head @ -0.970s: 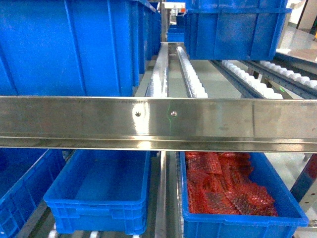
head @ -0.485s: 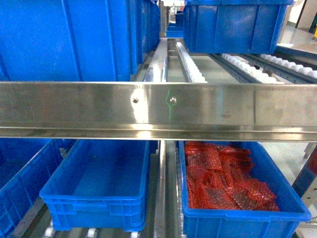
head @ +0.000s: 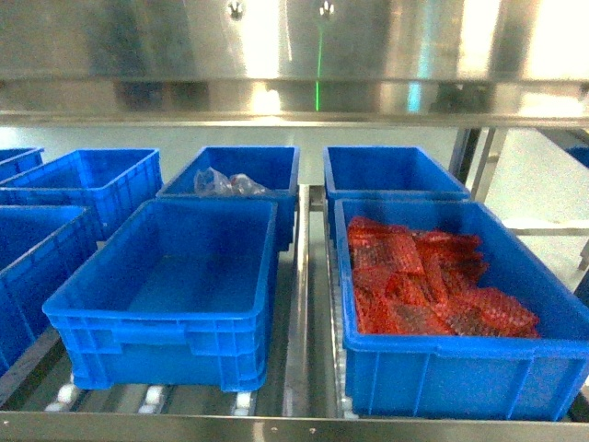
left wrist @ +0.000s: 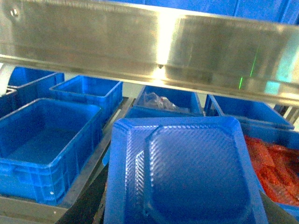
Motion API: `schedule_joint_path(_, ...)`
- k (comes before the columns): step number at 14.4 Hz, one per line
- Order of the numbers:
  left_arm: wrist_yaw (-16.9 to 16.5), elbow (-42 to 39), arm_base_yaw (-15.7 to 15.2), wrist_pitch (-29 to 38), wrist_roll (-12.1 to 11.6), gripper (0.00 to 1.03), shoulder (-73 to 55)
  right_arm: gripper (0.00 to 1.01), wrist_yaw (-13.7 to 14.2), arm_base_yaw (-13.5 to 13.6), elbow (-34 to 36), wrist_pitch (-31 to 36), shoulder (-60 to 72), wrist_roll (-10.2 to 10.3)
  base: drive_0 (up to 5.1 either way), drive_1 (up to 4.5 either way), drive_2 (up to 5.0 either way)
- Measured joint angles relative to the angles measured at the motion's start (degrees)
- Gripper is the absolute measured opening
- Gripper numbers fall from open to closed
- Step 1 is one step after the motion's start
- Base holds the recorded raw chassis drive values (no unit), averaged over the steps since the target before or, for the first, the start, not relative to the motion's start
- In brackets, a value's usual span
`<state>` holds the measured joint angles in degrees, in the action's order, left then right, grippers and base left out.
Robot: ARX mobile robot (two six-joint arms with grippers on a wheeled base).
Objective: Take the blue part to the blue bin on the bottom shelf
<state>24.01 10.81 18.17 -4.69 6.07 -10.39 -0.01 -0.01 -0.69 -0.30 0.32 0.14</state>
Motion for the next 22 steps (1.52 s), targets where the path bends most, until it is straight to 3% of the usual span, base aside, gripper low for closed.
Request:
schedule_joint_path(19,0.0,-0.1,0.0,0.0,0.0,0.43,0.0,0.98,0.0,0.0,0.0,0.0,0.0,0.0,0.0,0.00,0.0)
schedule_joint_path(22,0.0,-0.1,0.0,0.1,0.0,0.43,0.0,0.98,0.0,0.0,0.0,0.0,0.0,0.0,0.0,4.09,-4.1)
